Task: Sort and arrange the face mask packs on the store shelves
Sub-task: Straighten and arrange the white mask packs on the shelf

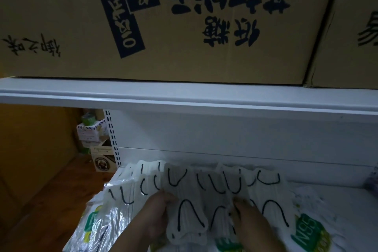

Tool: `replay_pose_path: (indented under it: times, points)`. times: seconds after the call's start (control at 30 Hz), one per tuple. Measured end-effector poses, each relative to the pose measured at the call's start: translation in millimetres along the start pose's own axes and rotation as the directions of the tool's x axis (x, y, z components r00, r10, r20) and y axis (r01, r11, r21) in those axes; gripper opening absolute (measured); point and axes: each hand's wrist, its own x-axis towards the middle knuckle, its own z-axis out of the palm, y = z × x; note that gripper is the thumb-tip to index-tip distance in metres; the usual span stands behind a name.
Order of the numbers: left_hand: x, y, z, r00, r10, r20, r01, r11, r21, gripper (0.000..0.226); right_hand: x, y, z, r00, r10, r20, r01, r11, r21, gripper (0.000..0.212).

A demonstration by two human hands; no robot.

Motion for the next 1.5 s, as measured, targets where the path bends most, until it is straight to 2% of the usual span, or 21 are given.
replay_pose_path:
  times: [0.1, 0.17, 0.23, 0.33, 0.43, 0.5, 0.6, 0.67, 0.77, 0.83, 0.93, 1.07, 1.17, 1.27, 1.33, 1.43, 1.5]
  points:
    - [-0.8, -3.3, 1.6, 1.0, 0.01, -0.006, -0.01, 1.0, 0.005, 0.044, -7.5, -15.4, -6.3, 0.992, -0.05, -0.114, 0.064, 0.99, 0.126, 0.044]
    - [-1.0, -7.0, 7.1, 1.0, 0.013, -0.009, -0.013, 1.0, 0.006, 0.043, -13.6, -38.5, -2.5, 0.967, -0.211, -0.142, 0.229, 0.964, 0.132, 0.046]
    - [-3.8, -10.6, 14.5, 1.0, -0.023, 0.007, 0.023, 0.999, -0.025, 0.037, -18.9, -63.8, 9.6, 0.929, -0.366, -0.051, 0.368, 0.929, 0.028, 0.051]
    - [-8.3, -11.8, 17.4, 0.997, -0.044, 0.061, 0.047, 0.998, -0.05, 0.049, -20.5, -84.1, 27.3, 0.913, -0.401, 0.082, 0.406, 0.912, -0.059, 0.061]
    - [-16.9, -11.2, 12.1, 0.996, -0.025, 0.081, 0.028, 0.999, -0.032, 0.043, -18.7, -82.5, 33.7, 0.903, -0.421, 0.083, 0.426, 0.903, -0.048, 0.066]
    - [-17.2, -12.2, 6.0, 0.998, -0.024, 0.052, 0.024, 1.0, 0.008, 0.047, -18.6, -77.0, 31.9, 0.893, -0.447, 0.061, 0.445, 0.895, 0.042, 0.065]
    - [-15.7, -7.5, -1.3, 1.0, 0.026, 0.006, -0.026, 0.999, 0.02, 0.041, -15.5, -58.8, 22.7, 0.931, -0.361, -0.043, 0.363, 0.915, 0.177, 0.057]
    - [-14.6, -0.9, -8.6, 0.991, 0.107, -0.081, -0.104, 0.994, 0.036, 0.033, -9.5, -38.0, 20.4, 0.959, -0.278, -0.051, 0.282, 0.957, 0.075, 0.062]
    - [-14.5, 4.6, -17.5, 0.981, 0.152, -0.121, -0.149, 0.988, 0.033, 0.03, -1.0, -18.3, 23.6, 0.986, -0.135, 0.099, 0.151, 0.973, -0.173, 0.077]
    - [-15.3, 5.1, -18.0, 0.979, 0.153, -0.135, -0.151, 0.988, 0.026, 0.028, 2.7, -15.4, 28.4, 0.981, -0.093, 0.169, 0.126, 0.972, -0.196, 0.078]
    - [-15.9, 2.4, -14.7, 0.984, 0.118, -0.136, -0.118, 0.993, 0.01, 0.026, 6.6, -13.2, 31.3, 0.986, -0.127, 0.105, 0.141, 0.982, -0.129, 0.063]
    - [-15.9, 1.3, -12.5, 0.989, 0.096, -0.109, -0.098, 0.995, -0.012, 0.029, 4.9, -10.4, 24.4, 0.988, -0.151, -0.041, 0.15, 0.989, -0.015, 0.026]
    - [-15.6, 2.4, -13.2, 0.989, 0.122, -0.08, -0.121, 0.993, 0.018, 0.032, -2.5, -10.0, 19.7, 0.99, -0.107, -0.091, 0.117, 0.987, 0.108, 0.026]
    - [-13.9, 0.5, -10.6, 0.988, 0.145, -0.047, -0.143, 0.989, 0.042, 0.037, -10.9, -26.3, 14.7, 0.957, -0.077, -0.279, 0.157, 0.948, 0.276, 0.025]
    - [-13.3, -1.4, -6.6, 0.995, 0.099, 0.006, -0.099, 0.995, -0.018, 0.034, -16.7, -49.1, 11.5, 0.932, -0.212, -0.295, 0.297, 0.912, 0.283, 0.024]
    - [-16.7, -0.5, 0.0, 0.991, -0.034, 0.132, 0.041, 0.998, -0.051, 0.045, -22.1, -83.4, 18.5, 0.876, -0.459, -0.149, 0.477, 0.869, 0.128, 0.03]
    - [-15.4, -0.4, -3.5, 0.993, 0.017, 0.114, -0.015, 1.0, -0.021, 0.041, -19.4, -94.9, 22.7, 0.866, -0.496, -0.068, 0.5, 0.861, 0.086, 0.034]
